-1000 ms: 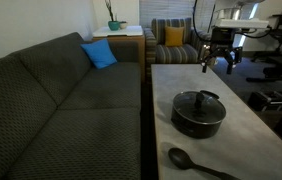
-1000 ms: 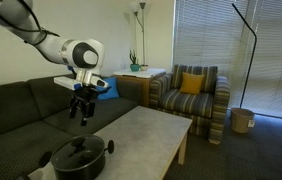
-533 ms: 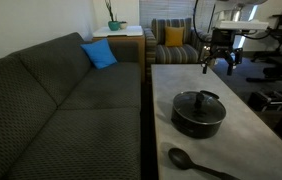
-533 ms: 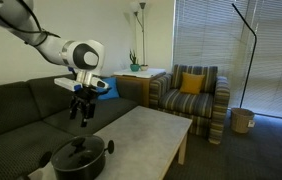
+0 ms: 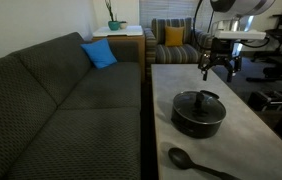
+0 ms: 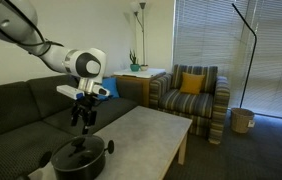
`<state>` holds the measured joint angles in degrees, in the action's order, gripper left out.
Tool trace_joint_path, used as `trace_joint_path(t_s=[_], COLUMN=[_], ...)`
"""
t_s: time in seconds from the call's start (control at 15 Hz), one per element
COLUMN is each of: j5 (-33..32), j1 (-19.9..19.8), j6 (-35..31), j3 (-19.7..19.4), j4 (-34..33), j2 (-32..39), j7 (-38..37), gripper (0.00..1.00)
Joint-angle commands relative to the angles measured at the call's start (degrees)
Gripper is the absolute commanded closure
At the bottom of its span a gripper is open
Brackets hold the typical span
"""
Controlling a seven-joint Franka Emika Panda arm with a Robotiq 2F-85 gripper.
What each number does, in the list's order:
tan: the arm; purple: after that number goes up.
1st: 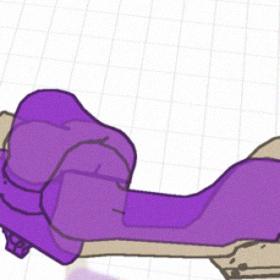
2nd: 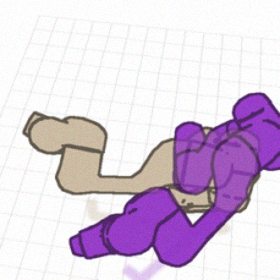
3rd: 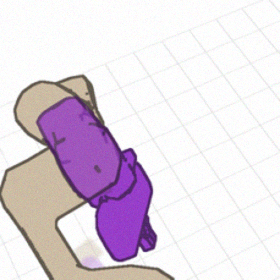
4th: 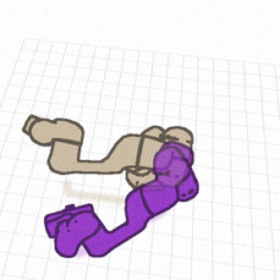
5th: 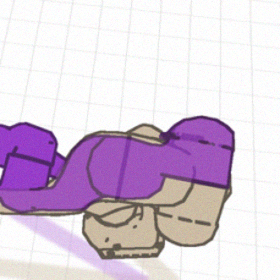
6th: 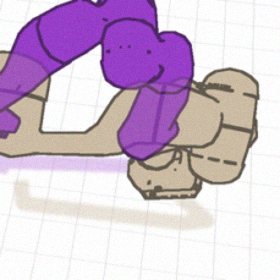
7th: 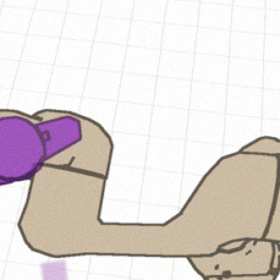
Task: Put the lid on the table
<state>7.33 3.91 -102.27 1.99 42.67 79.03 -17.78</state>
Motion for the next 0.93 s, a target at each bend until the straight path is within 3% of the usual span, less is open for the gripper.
trace_joint_path(t_s=[0.0, 0.33, 0.4, 0.87], j5=[-0.25, -0.60, -0.51, -1.07], j1=[-0.38, -0.17, -0.18, 0.35], j6=[3.24, 6.15, 4.30, 5.39], j3=[-0.09, -0.10, -0.19, -0.23], j4=[-6.69, -11.93, -6.86, -6.44], j2=[4.17, 8.04, 5.11, 5.54], j7=[0.82, 0.82, 1.14, 2.46], gripper=[0.00, 0.00, 0.00, 0.00])
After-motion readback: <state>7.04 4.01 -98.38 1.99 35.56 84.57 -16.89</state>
